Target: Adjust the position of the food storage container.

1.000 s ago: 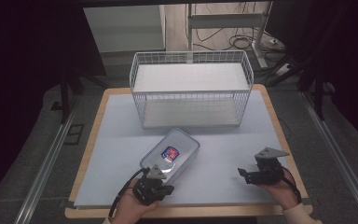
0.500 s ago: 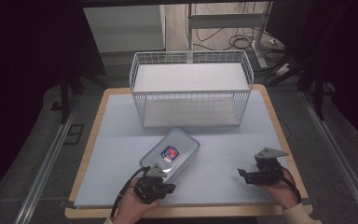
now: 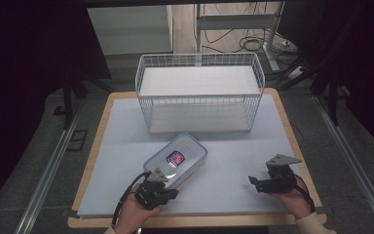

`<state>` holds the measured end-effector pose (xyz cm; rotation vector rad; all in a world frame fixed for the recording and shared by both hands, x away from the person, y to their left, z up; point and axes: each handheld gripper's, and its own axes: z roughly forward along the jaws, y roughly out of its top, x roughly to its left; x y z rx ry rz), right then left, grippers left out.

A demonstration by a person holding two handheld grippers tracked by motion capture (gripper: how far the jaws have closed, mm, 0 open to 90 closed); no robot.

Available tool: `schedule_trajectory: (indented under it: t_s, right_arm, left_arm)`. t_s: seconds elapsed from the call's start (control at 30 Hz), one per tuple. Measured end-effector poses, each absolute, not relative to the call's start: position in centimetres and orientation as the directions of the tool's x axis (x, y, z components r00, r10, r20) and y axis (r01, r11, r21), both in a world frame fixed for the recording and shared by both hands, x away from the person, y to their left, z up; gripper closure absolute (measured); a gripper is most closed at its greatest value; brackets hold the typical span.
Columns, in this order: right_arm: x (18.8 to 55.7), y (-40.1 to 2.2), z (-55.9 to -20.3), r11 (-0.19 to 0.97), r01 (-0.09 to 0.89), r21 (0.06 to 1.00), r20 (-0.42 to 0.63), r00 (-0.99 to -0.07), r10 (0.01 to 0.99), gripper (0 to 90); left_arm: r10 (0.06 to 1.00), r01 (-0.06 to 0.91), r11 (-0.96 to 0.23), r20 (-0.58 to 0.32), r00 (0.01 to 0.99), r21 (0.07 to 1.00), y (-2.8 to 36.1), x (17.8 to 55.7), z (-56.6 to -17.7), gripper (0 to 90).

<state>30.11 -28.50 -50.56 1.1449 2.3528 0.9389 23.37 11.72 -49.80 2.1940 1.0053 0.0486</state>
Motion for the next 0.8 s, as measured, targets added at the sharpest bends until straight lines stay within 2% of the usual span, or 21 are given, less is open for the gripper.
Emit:
schedule_trajectory:
  t_s: [0.8]
  right_arm:
    - [30.1,-28.4,-50.6,0.456,0.558,0.693,-0.031,-0.609,0.793,13.8]
  left_arm:
    - [0.746,0.707,-0.343,-0.278,0.605,0.618,17.6,27.1,-50.0,89.7]
